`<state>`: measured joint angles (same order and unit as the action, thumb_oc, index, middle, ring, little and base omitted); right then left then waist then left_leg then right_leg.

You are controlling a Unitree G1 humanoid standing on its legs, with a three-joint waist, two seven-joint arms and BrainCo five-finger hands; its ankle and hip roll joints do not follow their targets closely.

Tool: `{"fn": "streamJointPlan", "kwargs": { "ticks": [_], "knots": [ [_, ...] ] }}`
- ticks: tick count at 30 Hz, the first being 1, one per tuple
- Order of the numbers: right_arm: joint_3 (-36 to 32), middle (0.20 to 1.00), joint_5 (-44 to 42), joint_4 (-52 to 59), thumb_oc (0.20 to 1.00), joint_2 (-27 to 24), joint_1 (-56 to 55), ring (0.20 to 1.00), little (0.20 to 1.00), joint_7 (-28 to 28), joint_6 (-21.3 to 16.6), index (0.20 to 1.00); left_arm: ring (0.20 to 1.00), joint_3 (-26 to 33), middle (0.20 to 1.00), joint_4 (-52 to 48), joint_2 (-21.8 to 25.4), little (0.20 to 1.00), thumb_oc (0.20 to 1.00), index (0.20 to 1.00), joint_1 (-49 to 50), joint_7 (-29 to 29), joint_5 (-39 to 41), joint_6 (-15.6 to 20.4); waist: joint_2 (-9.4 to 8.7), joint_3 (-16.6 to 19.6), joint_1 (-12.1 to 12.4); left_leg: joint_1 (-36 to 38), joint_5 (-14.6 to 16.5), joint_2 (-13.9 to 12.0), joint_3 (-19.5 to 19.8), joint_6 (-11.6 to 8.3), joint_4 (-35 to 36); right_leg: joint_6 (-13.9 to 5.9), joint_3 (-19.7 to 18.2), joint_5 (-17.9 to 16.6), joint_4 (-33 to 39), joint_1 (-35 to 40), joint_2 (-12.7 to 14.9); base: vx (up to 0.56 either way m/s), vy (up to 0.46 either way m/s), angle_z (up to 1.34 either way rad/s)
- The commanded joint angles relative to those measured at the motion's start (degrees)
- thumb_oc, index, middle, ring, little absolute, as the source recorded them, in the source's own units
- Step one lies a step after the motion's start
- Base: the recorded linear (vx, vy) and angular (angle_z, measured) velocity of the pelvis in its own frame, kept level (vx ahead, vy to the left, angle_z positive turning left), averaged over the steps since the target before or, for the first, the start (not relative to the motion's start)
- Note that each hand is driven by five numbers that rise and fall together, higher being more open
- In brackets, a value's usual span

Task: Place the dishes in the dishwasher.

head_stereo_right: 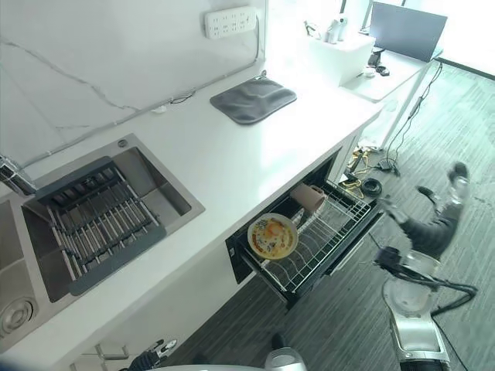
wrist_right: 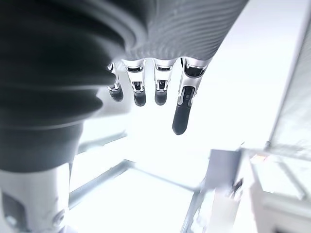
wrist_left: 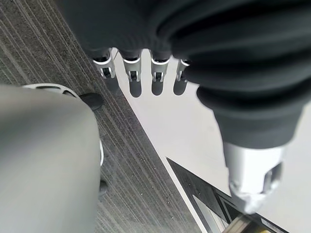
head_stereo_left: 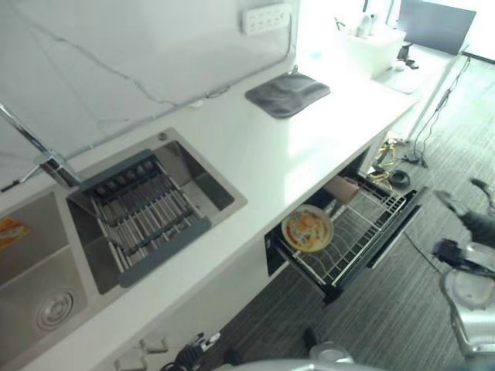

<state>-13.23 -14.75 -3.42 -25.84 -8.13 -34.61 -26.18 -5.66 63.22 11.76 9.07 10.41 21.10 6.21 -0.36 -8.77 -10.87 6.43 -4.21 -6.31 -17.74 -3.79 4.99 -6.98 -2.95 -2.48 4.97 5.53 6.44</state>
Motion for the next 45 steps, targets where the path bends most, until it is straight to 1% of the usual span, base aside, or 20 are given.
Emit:
{"fn": "streamJointPlan", "kwargs": {
  "ticks": [1, 4, 5, 8, 12, 13, 15, 16, 17, 18, 21, 23, 26, 28, 29, 31, 33, 39, 42, 45],
  "knots": [
    [-3.5, 1.0, -13.8, 1.0, 1.0, 0.6, 3.3, 1.0, 1.0, 4.1, -5.0, 1.0, 1.0, -0.5, 1.0, 2.5, -0.2, 1.0, 1.0, 1.0, 2.5, 1.2, -3.4, -1.5, 0.75, -2.5, 0.2, 1.0, 9.6, 0.1, 2.2, 1.26, -6.1, 0.51, 3.3, 7.1, -8.4, -2.8, 0.3, 0.08, -0.065, -0.01],
    [-5.5, 1.0, -19.8, -4.7, 1.0, 2.6, 3.3, 1.0, 1.0, 4.3, -4.5, 1.0, 1.0, -0.9, 1.0, 3.7, 0.5, 1.0, 1.0, 1.0, 1.8, 1.9, -3.9, -1.8, 0.67, -1.6, 0.4, 2.1, 10.0, 0.1, 2.5, 1.44, -6.0, 0.58, 3.6, 7.2, -7.8, -1.5, 0.2, 0.07, -0.057, 0.01],
    [-6.1, 1.0, -23.6, -10.7, 1.0, 3.8, 3.9, 1.0, 1.0, 4.0, -4.9, 1.0, 1.0, -2.1, 1.0, 4.4, 1.1, 1.0, 1.0, 1.0, 0.9, 2.6, -4.0, -2.1, 0.93, -1.1, 0.8, 3.0, 10.0, 0.1, 2.7, 1.49, -5.6, 0.67, 4.0, 7.1, -7.1, -0.4, 0.1, 0.07, -0.04, 0.05],
    [-5.9, 1.0, -25.9, -15.4, 1.0, 4.8, 4.5, 1.0, 1.0, 4.6, -5.2, 1.0, 1.0, -3.4, 1.0, 4.7, 1.5, 1.0, 1.0, 1.0, -0.1, 2.8, -3.2, -2.6, 1.23, -0.9, 1.2, 3.7, 10.0, 0.2, 3.1, 1.51, -5.1, 0.68, 4.3, 6.7, -6.5, 0.4, 0.2, 0.04, -0.011, 0.09],
    [-3.7, 1.0, -33.9, -22.3, 1.0, 7.3, 5.8, 1.0, 1.0, 8.5, -5.1, 1.0, 1.0, -5.2, 1.0, 4.8, 1.9, 1.0, 1.0, 1.0, -1.5, 2.7, -1.8, -3.7, 1.62, -0.6, 1.8, 4.5, 10.1, 0.5, 3.8, 1.8, -4.8, 0.86, 4.8, 6.5, -6.0, 1.3, 0.3, 0.05, -0.023, 0.04],
    [-2.0, 1.0, -39.9, -26.8, 1.0, 9.1, 6.9, 1.0, 1.0, 11.4, -4.7, 1.0, 1.0, -6.0, 1.0, 4.9, 2.1, 1.0, 1.0, 1.0, -2.3, 2.6, -1.7, -4.4, 1.82, -0.5, 2.4, 4.8, 10.2, 0.6, 4.2, 1.94, -4.9, 1.09, 5.2, 6.6, -5.9, 1.8, 0.4, 0.04, -0.033, 0.08],
    [-1.4, 1.0, -42.9, -29.0, 1.0, 9.7, 7.5, 1.0, 1.0, 13.0, -4.6, 1.0, 1.0, -6.3, 1.0, 5.1, 2.1, 1.0, 1.0, 1.0, -2.6, 2.6, -1.9, -4.7, 1.89, -0.5, 2.6, 5.0, 10.3, 0.6, 4.4, 1.98, -4.9, 1.16, 5.5, 6.6, -5.9, 2.1, 0.4, 0.04, -0.04, 0.09],
    [-0.7, 1.0, -48.3, -33.4, 1.0, 11.4, 8.8, 1.0, 1.0, 14.8, -3.6, 1.0, 1.0, -7.2, 1.0, 5.6, 2.2, 1.0, 1.0, 1.0, -3.2, 2.7, -2.7, -5.1, 2.23, -0.3, 3.3, 5.2, 10.4, 0.8, 4.7, 2.07, -5.0, 1.26, 6.0, 6.7, -5.7, 2.6, 0.5, 0.04, -0.047, 0.07],
    [-0.6, 1.0, -48.8, -34.3, 1.0, 11.6, 9.1, 1.0, 1.0, 15.3, -3.6, 1.0, 1.0, -7.4, 1.0, 5.6, 2.2, 1.0, 1.0, 1.0, -3.3, 2.7, -2.9, -5.1, 2.3, -0.3, 3.4, 5.3, 10.4, 0.8, 4.8, 2.08, -5.0, 1.26, 6.1, 6.7, -5.6, 2.7, 0.6, 0.08, -0.064, 0.13],
    [0.5, 1.0, -52.4, -39.1, 1.0, 12.7, 11.0, 1.0, 1.0, 17.4, -2.2, 1.0, 1.0, -8.8, 1.0, 6.0, 2.1, 1.0, 1.0, 1.0, -3.8, 3.1, -5.4, -5.3, 2.9, -0.3, 4.2, 5.6, 10.4, 0.9, 5.1, 2.12, -5.0, 1.36, 6.8, 6.7, -5.3, 3.3, 0.8, 0.08, -0.046, 0.14],
    [1.5, 1.0, -54.3, -43.4, 1.0, 13.5, 13.4, 1.0, 1.0, 18.7, -1.2, 1.0, 1.0, -10.7, 1.0, 6.4, 2.1, 1.0, 1.0, 1.0, -3.8, 3.3, -7.1, -5.2, 3.77, -0.4, 5.0, 6.0, 10.5, 1.2, 5.5, 2.14, -5.4, 1.35, 7.5, 6.4, -4.9, 4.0, 1.1, 0.1, -0.039, 0.14],
    [2.0, 1.0, -56.5, -45.7, 1.0, 13.8, 15.3, 1.0, 1.0, 21.0, 1.2, 1.0, 1.0, -11.5, 1.0, 6.2, 2.0, 1.0, 1.0, 1.0, -3.8, 3.5, -6.7, -6.1, 4.62, -0.6, 5.6, 5.9, 10.7, 1.6, 6.0, 2.11, -6.0, 1.28, 8.1, 6.4, -5.3, 3.9, 1.6, 0.12, 0.004, 0.19],
    [3.9, 1.0, -60.4, -47.3, 1.0, 11.7, 20.3, 1.0, 1.0, 28.7, 7.5, 1.0, 1.0, -13.9, 1.0, 5.2, 1.1, 1.0, 1.0, 1.0, -4.3, 4.1, -6.0, -6.4, 7.17, -2.2, 6.6, 3.1, 10.4, 3.1, 7.8, 1.91, -7.6, 1.03, 8.8, 6.3, -7.1, 1.2, 3.3, 0.02, 0.096, 0.12],
    [3.9, 1.0, -58.1, -47.2, 1.0, 9.1, 23.0, 1.0, 1.0, 30.3, 10.2, 1.0, 1.0, -14.8, 1.0, 4.3, 0.4, 1.0, 1.0, 1.0, -4.2, 4.3, -5.1, -6.1, 8.48, -3.1, 6.9, 1.6, 10.2, 3.9, 8.3, 1.84, -8.2, 0.77, 8.6, 6.1, -7.5, -0.2, 4.0, 0.0, 0.141, 0.03],
    [3.6, 1.0, -56.9, -47.1, 1.0, 6.5, 25.1, 1.0, 1.0, 32.0, 13.2, 1.0, 1.0, -15.4, 1.0, 3.7, -0.2, 1.0, 1.0, 1.0, -4.2, 4.7, -3.7, -6.0, 9.75, -3.7, 7.1, 0.3, 10.1, 4.5, 8.5, 1.65, -9.0, 0.68, 8.5, 6.1, -8.2, -1.4, 4.5, 0.01, 0.178, 0.0],
    [3.3, 1.0, -55.8, -47.1, 1.0, 4.8, 26.7, 1.0, 1.0, 33.2, 14.5, 1.0, 1.0, -15.8, 1.0, 3.4, -0.6, 1.0, 1.0, 1.0, -4.4, 5.1, -2.9, -5.8, 10.68, -4.2, 7.2, -1.0, 10.1, 5.0, 8.7, 1.6, -9.5, 0.62, 8.3, 6.2, -8.7, -2.6, 4.8, -0.07, 0.154, 0.03],
    [3.8, 1.0, -54.0, -47.6, 1.0, 1.4, 31.0, 1.0, 1.0, 36.2, 16.4, 1.0, 1.0, -16.7, 1.0, 2.9, -0.9, 1.0, 1.0, 1.0, -5.5, 5.9, -1.4, -4.4, 12.3, -6.4, 7.5, -3.6, 9.9, 6.0, 9.3, 1.59, -10.1, 0.71, 7.6, 6.3, -9.3, -5.0, 5.2, -0.2, 0.157, 0.0],
    [5.2, 1.0, -48.3, -48.9, 1.0, -5.1, 39.4, 1.0, 1.0, 39.7, 20.5, 1.0, 1.0, -16.5, 1.0, 2.6, -0.7, 1.0, 1.0, 1.0, -7.2, 7.0, 1.7, -1.9, 13.57, -10.8, 7.7, -7.1, 9.4, 6.7, 9.7, 1.42, -11.4, 1.13, 7.0, 6.2, -11.3, -9.0, 5.7, -0.1, 0.07, -0.03],
    [6.2, 1.0, -46.1, -48.5, 1.0, -6.6, 41.7, 1.0, 1.0, 40.5, 21.7, 1.0, 1.0, -16.3, 1.0, 2.0, -0.3, 1.0, 1.0, 1.0, -7.7, 6.8, 2.1, -1.2, 13.43, -12.4, 7.8, -8.9, 9.7, 6.7, 9.5, 1.43, -12.8, 1.2, 7.0, 6.4, -12.9, -11.1, 6.1, -0.1, 0.018, -0.1],
    [8.8, 1.0, -44.9, -47.3, 1.0, -7.7, 45.6, 1.0, 1.0, 41.6, 22.0, 1.0, 1.0, -16.0, 1.0, 1.4, 1.2, 1.0, 1.0, 1.0, -9.7, 6.5, 2.7, -0.5, 12.3, -15.3, 8.1, -13.4, 9.9, 6.2, 9.3, 1.66, -16.2, 1.55, 6.7, 7.0, -16.9, -16.0, 6.4, -0.2, -0.054, -0.15]
  ]
}}
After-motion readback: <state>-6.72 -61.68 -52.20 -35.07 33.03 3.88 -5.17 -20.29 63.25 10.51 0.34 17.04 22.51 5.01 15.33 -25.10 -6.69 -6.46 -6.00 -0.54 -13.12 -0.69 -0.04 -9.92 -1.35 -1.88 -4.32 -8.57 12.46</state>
